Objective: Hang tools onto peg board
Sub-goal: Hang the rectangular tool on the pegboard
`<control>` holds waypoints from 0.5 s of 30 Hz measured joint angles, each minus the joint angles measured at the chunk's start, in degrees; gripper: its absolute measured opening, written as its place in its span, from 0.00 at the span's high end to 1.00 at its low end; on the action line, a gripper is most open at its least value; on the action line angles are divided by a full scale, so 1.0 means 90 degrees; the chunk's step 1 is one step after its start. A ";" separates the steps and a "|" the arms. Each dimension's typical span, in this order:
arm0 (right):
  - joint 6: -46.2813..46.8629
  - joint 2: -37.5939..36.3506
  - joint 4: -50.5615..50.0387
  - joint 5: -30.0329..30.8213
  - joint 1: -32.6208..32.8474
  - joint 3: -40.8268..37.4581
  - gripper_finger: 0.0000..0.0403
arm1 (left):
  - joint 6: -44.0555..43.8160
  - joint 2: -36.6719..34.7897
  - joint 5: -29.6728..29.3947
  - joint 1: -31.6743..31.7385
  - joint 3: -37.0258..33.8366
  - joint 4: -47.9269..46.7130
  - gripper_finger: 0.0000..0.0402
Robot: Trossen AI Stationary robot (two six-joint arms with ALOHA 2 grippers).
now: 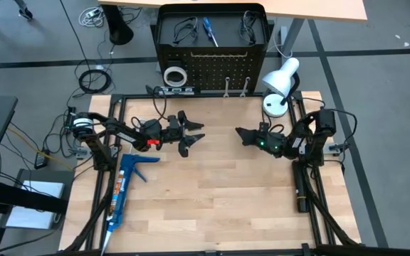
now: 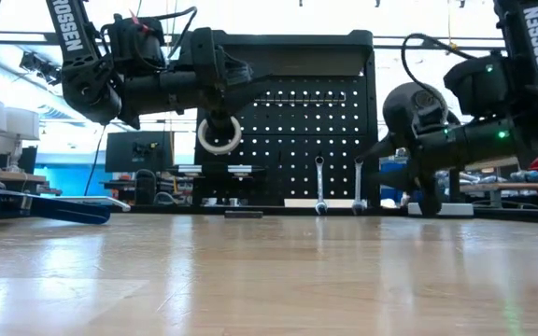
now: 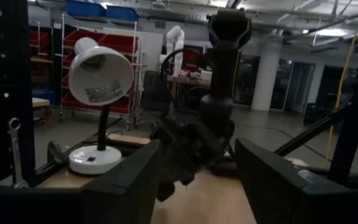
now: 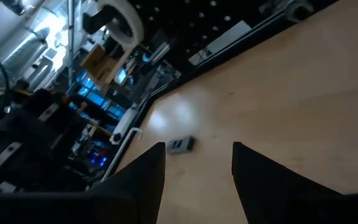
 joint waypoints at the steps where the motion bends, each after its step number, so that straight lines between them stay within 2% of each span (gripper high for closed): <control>1: -0.0076 -0.0021 0.0004 0.0045 0.0087 0.0037 0.53 | 0.0073 0.0000 -0.0006 0.0000 0.0000 -0.0043 0.47; 6: -0.0739 -0.0045 0.0008 0.0278 0.0615 0.0306 0.53 | 0.0124 0.0000 -0.0012 0.0012 0.0119 -0.0712 0.47; 11: -0.1842 -0.0046 0.0008 0.0937 0.1222 0.0662 0.54 | 0.0424 0.0000 -0.0015 0.0012 0.0449 -0.1657 0.47; 15: -0.2688 -0.0048 0.0007 0.1257 0.1534 0.0851 0.54 | 0.0459 -0.0002 -0.0029 0.0012 0.0491 -0.1621 0.47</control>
